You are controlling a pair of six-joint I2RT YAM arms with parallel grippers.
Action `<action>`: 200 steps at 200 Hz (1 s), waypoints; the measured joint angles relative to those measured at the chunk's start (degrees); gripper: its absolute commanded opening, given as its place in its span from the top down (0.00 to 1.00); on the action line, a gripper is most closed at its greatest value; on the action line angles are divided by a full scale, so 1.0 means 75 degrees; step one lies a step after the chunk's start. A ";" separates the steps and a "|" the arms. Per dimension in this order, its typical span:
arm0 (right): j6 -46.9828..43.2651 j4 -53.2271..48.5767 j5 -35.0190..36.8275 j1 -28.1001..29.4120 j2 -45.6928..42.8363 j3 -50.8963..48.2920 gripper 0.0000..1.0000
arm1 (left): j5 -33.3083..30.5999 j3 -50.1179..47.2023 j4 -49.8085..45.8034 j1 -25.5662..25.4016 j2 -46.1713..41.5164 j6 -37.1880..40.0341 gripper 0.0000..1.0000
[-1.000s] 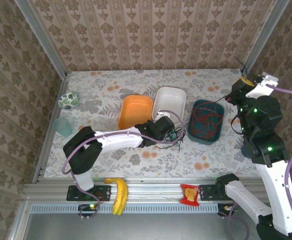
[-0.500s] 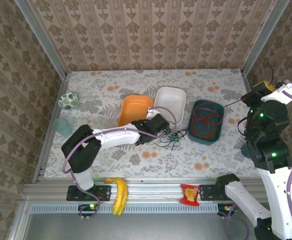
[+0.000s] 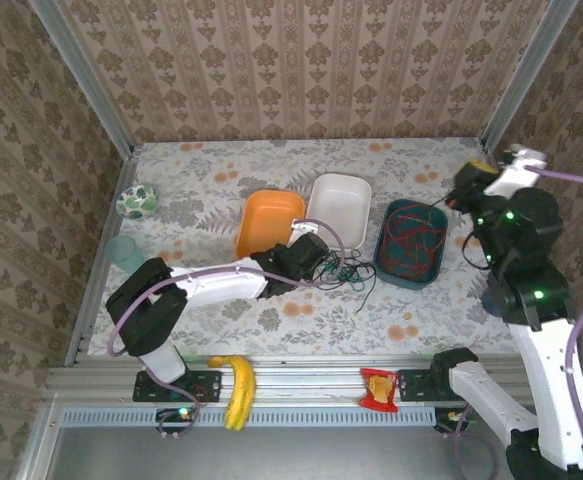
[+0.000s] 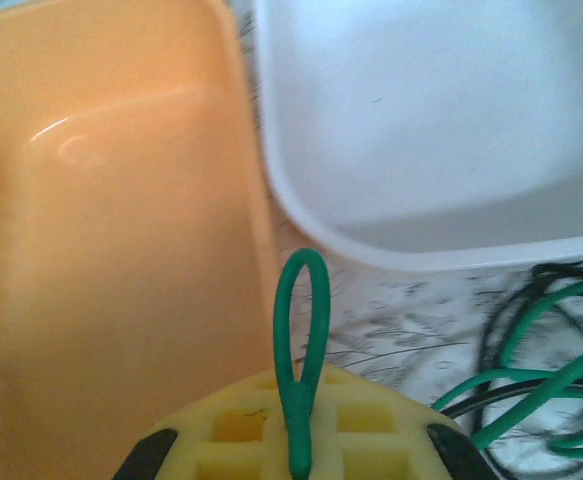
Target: Untangle the cables
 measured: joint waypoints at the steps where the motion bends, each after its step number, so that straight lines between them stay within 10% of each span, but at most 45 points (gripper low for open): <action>1: 0.0012 -0.0012 -0.0119 0.0032 0.0038 -0.0050 1.00 | 0.0012 -0.0009 0.0026 0.0000 -0.0006 0.0006 1.00; 50: 0.0152 -0.0554 -0.1883 0.1920 0.1690 -0.2486 1.00 | 0.0376 -0.0125 0.1186 -0.0111 -0.0152 0.0280 1.00; 90: 0.0315 -0.0973 -0.2008 0.2057 0.2672 -0.3372 0.99 | 0.0358 -0.0125 0.1233 -0.0105 -0.0152 0.0280 1.00; 144: 0.0332 -0.0737 -0.2632 0.2122 0.3005 -0.3386 0.52 | 0.0350 -0.0122 0.1212 -0.0105 -0.0152 0.0283 1.00; 200: 0.0530 -0.0679 -0.2366 0.1985 0.2104 -0.3401 0.46 | 0.0341 -0.0119 0.1099 -0.0105 -0.0149 0.0306 1.00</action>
